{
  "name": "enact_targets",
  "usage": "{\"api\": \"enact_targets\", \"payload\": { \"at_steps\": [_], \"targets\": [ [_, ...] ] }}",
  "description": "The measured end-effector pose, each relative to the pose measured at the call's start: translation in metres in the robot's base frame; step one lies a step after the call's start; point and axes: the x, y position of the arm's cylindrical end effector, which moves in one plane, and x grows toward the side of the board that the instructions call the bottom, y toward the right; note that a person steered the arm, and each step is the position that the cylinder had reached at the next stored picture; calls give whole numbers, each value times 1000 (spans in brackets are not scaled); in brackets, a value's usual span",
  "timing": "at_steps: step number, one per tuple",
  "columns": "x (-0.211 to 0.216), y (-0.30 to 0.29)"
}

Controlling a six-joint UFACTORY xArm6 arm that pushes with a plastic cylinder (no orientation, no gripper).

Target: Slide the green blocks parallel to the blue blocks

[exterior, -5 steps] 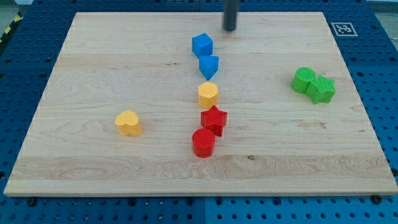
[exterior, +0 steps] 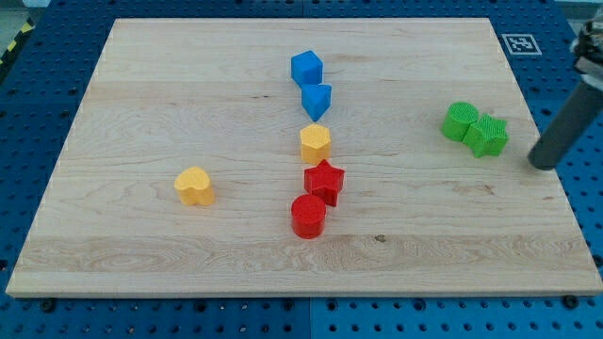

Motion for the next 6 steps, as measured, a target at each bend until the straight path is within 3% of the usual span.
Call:
{"api": "enact_targets", "payload": {
  "at_steps": [4,6],
  "targets": [
    [-50,-52],
    [-50,-91]
  ]
}}
